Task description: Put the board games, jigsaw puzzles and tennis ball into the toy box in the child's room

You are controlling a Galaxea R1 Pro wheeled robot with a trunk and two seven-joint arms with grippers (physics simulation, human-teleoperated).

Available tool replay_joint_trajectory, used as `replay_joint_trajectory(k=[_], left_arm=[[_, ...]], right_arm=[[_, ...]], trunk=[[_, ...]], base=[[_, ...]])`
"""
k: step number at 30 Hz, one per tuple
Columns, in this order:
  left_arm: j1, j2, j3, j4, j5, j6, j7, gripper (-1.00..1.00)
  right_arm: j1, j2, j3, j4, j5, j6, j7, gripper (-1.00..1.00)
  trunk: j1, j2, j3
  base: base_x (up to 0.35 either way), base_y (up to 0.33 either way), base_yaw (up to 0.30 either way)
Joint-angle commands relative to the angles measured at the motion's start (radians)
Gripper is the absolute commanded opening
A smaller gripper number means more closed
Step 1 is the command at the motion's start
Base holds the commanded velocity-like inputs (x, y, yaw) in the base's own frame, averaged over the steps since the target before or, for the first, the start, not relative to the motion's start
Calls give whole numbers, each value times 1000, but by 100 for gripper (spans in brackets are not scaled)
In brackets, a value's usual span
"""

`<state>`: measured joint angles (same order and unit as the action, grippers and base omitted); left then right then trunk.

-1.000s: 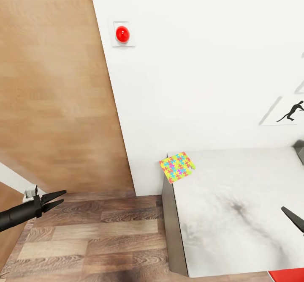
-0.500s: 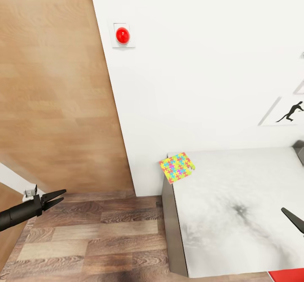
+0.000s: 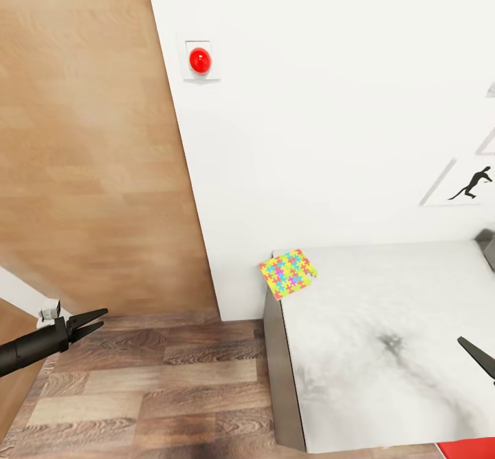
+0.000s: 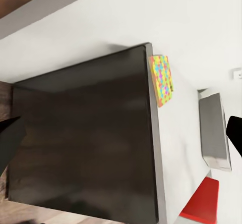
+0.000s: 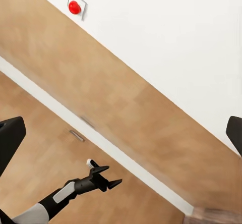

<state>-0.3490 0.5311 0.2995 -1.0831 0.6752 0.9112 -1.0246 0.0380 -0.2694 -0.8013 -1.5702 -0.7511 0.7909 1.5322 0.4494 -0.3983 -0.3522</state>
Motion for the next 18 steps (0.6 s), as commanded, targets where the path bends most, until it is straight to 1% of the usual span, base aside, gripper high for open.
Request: replay_joint_trajectory(k=[1, 8, 15, 18], left_arm=[[-1, 0, 0, 0, 1, 5, -2, 100], [-1, 3, 1, 0, 1, 5, -4, 100], [-1, 7, 1, 0, -1, 5, -6, 100], [-1, 7, 1, 0, -1, 5, -7, 100]], right_arm=[[0, 0, 1, 0, -4, 10, -5, 100], [0, -1, -1, 9, -4, 12, -10, 100], [0, -1, -3, 17, -5, 13, -8, 100], [0, -1, -4, 18, -5, 13, -8, 100]], trunk=[[1, -2, 0], [1, -2, 9], [1, -2, 20], [1, -2, 24]], base=[[0, 0, -71], [-3, 31, -124], [-83, 169, -163], [-51, 98, -170]])
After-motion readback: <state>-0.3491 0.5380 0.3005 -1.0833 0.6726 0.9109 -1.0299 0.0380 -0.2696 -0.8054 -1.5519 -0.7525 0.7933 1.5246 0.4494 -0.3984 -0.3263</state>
